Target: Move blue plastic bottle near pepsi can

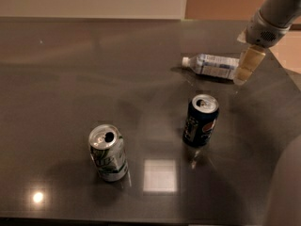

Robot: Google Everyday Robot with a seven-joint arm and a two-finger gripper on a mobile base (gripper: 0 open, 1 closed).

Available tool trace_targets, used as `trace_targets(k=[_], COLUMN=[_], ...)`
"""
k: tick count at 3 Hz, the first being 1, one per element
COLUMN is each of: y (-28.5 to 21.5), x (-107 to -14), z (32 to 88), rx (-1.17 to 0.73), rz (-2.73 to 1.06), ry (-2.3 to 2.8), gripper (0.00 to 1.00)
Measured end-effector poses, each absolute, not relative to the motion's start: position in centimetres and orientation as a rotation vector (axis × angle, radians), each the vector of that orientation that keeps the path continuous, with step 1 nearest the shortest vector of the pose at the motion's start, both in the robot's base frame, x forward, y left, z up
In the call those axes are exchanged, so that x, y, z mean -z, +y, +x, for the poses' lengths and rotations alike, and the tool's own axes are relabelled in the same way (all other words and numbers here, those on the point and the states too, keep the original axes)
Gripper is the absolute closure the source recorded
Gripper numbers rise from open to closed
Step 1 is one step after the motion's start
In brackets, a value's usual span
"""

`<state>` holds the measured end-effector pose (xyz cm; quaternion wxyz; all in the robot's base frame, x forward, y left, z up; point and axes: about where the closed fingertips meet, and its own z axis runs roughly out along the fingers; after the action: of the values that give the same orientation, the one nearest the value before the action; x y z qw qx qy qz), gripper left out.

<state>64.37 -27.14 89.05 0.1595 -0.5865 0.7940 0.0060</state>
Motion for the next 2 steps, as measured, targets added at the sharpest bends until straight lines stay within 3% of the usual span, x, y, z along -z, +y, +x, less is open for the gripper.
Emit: trace_targets(k=[2], y=[-27.6], x=[-86.0], z=[67.3], rx=[-0.045], rz=[-1.7], ry=[2.314], gripper=[0.0])
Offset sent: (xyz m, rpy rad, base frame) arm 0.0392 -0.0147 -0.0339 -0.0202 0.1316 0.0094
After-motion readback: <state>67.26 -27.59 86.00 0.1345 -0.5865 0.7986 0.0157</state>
